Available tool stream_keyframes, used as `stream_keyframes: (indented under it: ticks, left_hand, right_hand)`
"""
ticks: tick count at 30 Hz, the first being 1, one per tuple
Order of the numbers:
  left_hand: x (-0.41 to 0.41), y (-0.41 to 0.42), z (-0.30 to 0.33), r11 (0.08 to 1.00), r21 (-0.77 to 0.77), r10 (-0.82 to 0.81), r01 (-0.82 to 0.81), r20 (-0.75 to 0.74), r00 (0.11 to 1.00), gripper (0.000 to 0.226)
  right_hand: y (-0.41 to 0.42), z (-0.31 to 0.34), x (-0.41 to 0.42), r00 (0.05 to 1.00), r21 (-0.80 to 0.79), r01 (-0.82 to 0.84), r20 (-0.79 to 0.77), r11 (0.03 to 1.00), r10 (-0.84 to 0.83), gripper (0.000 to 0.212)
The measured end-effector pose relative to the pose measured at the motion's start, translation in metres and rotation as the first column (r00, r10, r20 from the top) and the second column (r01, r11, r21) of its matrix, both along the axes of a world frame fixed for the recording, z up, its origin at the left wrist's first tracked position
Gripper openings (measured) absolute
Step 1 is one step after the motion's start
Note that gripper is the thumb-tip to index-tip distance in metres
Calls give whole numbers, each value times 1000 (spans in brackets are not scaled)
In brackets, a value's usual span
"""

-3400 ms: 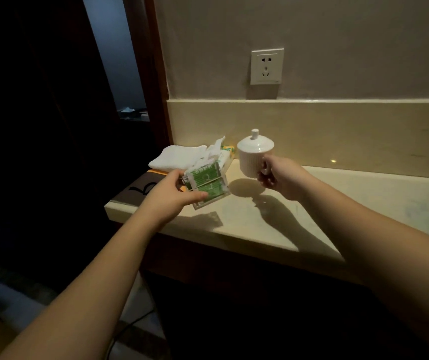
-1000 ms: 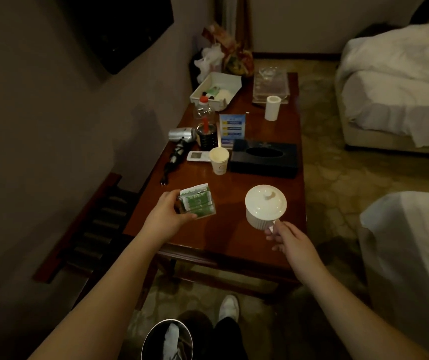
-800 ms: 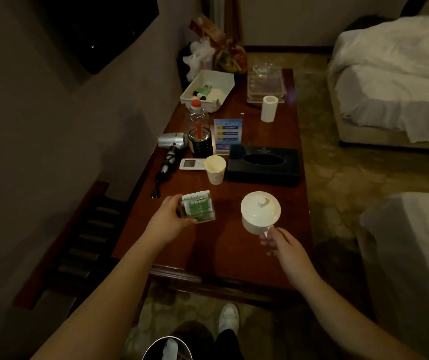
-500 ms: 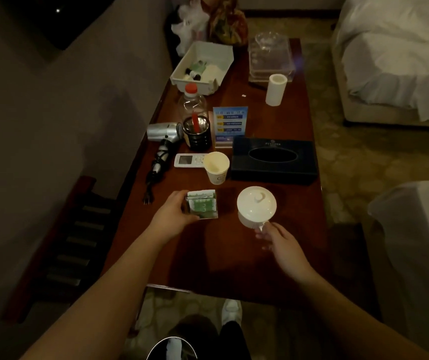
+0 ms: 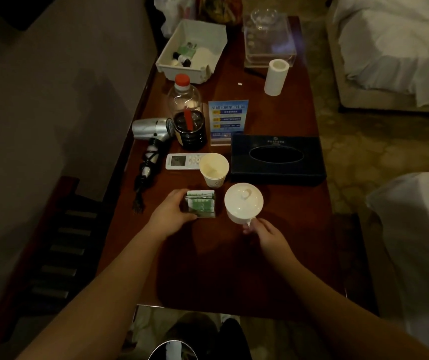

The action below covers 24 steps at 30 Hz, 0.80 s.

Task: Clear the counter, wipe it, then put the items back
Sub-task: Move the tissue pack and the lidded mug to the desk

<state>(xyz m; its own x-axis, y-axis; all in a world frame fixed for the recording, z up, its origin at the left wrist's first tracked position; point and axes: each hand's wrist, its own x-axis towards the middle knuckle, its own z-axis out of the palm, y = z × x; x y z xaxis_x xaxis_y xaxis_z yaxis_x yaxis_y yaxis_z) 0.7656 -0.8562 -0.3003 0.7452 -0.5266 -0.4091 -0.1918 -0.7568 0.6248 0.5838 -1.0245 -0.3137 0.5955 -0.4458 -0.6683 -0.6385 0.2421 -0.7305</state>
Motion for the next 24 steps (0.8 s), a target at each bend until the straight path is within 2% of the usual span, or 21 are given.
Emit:
stream_keyframes:
  ticks: [9,15,20,24]
  left_hand:
    - [11,-7,-6,999,28,-18,18,3,1000,78]
    - [5,-5,-8,1000,4,10,-10,10,1000,78]
    - [-8,3,-2,998,24,54,-54,6,999,88]
    - [-23,21,6,990,57,128,-131,49,991,87]
  right_hand:
    - [-5,-11,16,995,-20,-87,-49,996,86,29]
    - [-7,-9,13,992,-46,-124,-12,991,123,28]
    - [-8,-1,1,991,-94,-124,-53,988,120,48]
    - [-9,6,-19,986,-180,-165,-67,970,155,42]
